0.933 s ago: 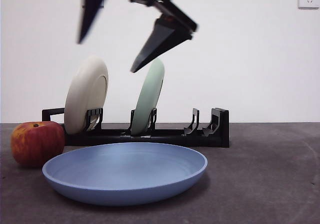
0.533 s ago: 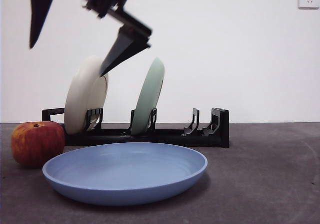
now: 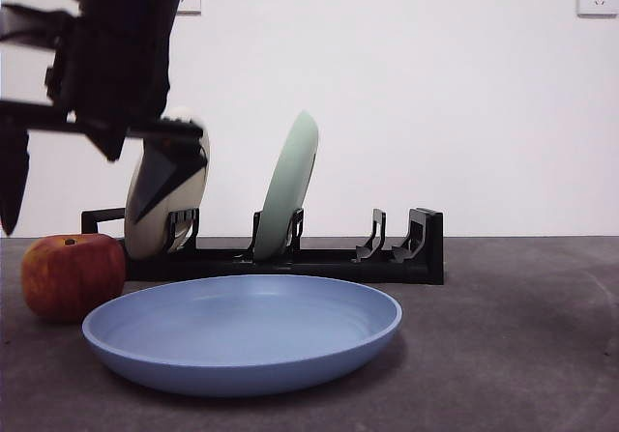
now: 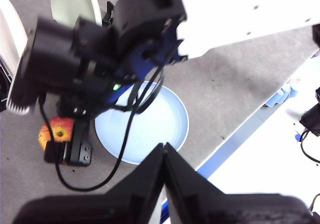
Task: Take the blue plate from the plate rack,put the plate on the table,take the apple from the table,put the apple in the plate
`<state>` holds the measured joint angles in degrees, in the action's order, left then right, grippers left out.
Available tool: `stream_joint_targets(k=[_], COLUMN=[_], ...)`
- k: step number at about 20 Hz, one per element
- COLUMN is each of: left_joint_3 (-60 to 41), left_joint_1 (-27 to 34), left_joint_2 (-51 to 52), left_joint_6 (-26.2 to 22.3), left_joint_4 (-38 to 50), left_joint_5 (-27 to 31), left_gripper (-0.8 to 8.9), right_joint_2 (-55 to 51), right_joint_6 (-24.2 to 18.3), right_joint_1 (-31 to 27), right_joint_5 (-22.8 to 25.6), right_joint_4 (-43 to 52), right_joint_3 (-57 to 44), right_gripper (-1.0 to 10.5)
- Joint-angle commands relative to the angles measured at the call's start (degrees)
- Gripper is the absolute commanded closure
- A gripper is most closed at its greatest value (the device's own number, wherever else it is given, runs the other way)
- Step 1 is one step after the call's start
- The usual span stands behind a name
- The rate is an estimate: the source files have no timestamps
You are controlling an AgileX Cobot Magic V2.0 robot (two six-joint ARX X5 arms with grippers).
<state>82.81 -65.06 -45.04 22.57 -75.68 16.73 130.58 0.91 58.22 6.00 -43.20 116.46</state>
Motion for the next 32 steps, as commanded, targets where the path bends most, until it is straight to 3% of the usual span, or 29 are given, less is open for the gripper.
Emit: stream_joint_targets(k=[1,4,12,14,17,18,21,26,32], left_joint_3=[-0.2,-0.2,-0.2,-0.2,-0.2,-0.2,-0.2,-0.2,-0.2], left_joint_1=[-0.2,-0.2,-0.2,-0.2,-0.2,-0.2,-0.2,-0.2,-0.2], left_joint_2=[0.1,0.1,0.1,0.1,0.1,0.1,0.1,0.1,0.1], left_joint_6=[0.2,0.0,-0.2,-0.2,-0.2,-0.2,-0.3,-0.7,-0.7], left_joint_4=[0.2,0.2,0.2,0.2,0.2,0.2,0.2,0.2,0.2], left_joint_5=[-0.2,-0.2,-0.2,-0.2,-0.2,-0.2,-0.2,-0.2,-0.2], left_gripper=[8.22,8.22,8.22,8.22,8.22,8.22,8.22,8.22,8.21], right_joint_2=[2.6,3.7,7.2,7.6,7.6,7.6,7.5,3.8,-7.8], right_joint_6=[-1.1,-0.8,5.2,5.9,6.8,7.1,5.8,4.0,-3.8], right_joint_1=[-0.1,-0.5,-0.5,-0.5,-0.5,-0.5,-0.5,-0.9,-0.9], right_joint_5=[-0.4,-4.4,-6.9,-6.5,-6.4,-6.4,-6.4,-5.8,-2.9], right_joint_4=[1.6,3.8,5.7,5.4,6.1,5.6,2.2,-6.3,-21.3], right_joint_3=[0.1,0.1,0.1,0.1,0.1,0.1,1.1,7.2,7.3], right_gripper=[0.6,0.6,0.9,3.0,8.2,9.0,9.6,9.6,9.6])
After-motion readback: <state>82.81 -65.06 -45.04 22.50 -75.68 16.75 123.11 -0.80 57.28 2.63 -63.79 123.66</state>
